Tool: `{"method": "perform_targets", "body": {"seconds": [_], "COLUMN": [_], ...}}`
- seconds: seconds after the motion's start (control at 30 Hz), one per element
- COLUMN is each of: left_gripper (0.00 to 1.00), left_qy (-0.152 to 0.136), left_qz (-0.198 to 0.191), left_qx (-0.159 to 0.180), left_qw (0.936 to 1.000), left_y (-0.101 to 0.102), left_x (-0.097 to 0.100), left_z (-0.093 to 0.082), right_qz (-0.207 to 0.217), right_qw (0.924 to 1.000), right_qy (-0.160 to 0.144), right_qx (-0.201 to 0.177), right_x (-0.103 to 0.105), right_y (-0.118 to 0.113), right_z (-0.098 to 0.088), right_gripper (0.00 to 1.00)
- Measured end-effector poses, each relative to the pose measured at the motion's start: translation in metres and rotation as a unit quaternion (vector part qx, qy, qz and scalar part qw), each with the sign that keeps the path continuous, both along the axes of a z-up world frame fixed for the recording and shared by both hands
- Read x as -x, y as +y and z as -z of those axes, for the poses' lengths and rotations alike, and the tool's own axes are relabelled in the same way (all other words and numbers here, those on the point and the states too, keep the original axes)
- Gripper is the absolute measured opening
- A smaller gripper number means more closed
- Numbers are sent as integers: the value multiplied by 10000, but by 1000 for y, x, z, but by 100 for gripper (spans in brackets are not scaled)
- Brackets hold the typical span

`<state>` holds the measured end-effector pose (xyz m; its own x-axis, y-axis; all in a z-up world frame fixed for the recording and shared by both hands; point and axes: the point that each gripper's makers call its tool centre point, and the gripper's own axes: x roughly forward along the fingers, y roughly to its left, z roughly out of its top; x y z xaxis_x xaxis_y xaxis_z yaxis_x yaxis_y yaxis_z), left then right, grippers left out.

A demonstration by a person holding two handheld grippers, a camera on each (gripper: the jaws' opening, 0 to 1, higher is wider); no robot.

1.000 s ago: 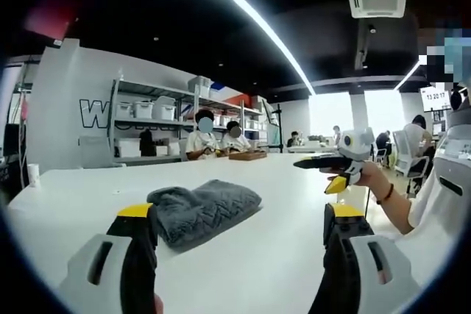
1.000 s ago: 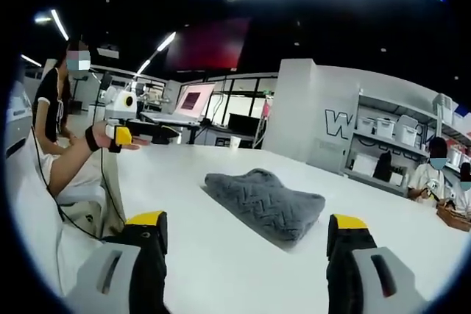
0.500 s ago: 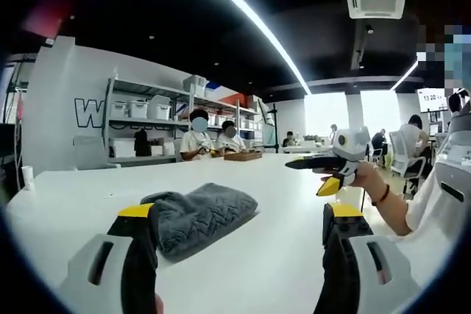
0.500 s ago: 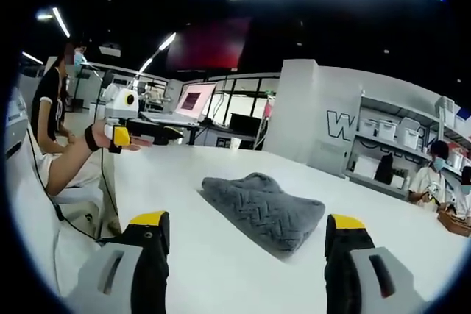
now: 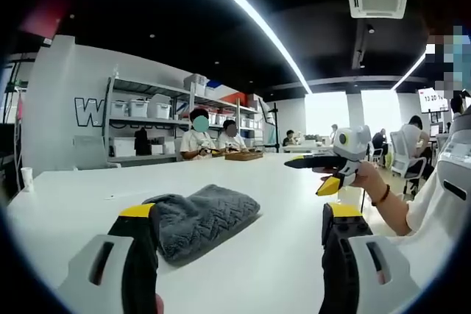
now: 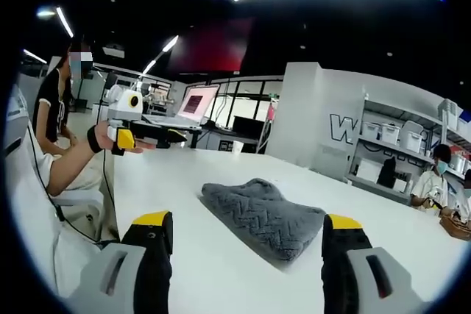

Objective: Open the folded towel by lifting each exposed corner and separating the folded layers until the towel lies flat within the target outline without major curled edges

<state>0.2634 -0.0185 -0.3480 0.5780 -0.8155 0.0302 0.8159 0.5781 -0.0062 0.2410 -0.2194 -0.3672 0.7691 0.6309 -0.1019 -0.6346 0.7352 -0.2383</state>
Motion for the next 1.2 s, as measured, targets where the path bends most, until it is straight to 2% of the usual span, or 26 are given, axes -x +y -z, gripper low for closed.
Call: {"method": "perform_targets", "body": {"seconds": [0.63,0.77,0.97,1.2], "left_gripper": [90,90,90,91], "left_qy": [79,193,281,306], "left_qz": [9,53,125,85], "left_qx": [-76,-77,-112,-76], "left_qw": [9999,9998,9995,9995], "left_y": [-6,-11,-19,-18], "left_x": [-10,-17,-24,-30], "left_z": [4,11,14,11], "right_qz": [-49,-39,-41,-6], "right_qw": [10000,9998,9999,9998], "right_qy": [73,160,148,143], "right_qx": [17,63,-21,-146], "right_x": [-12,-18,-23,-29], "right_y": [0,-1,-1,-1], "right_z": [3,7,3,0], "right_gripper": [78,78,77,77]}}
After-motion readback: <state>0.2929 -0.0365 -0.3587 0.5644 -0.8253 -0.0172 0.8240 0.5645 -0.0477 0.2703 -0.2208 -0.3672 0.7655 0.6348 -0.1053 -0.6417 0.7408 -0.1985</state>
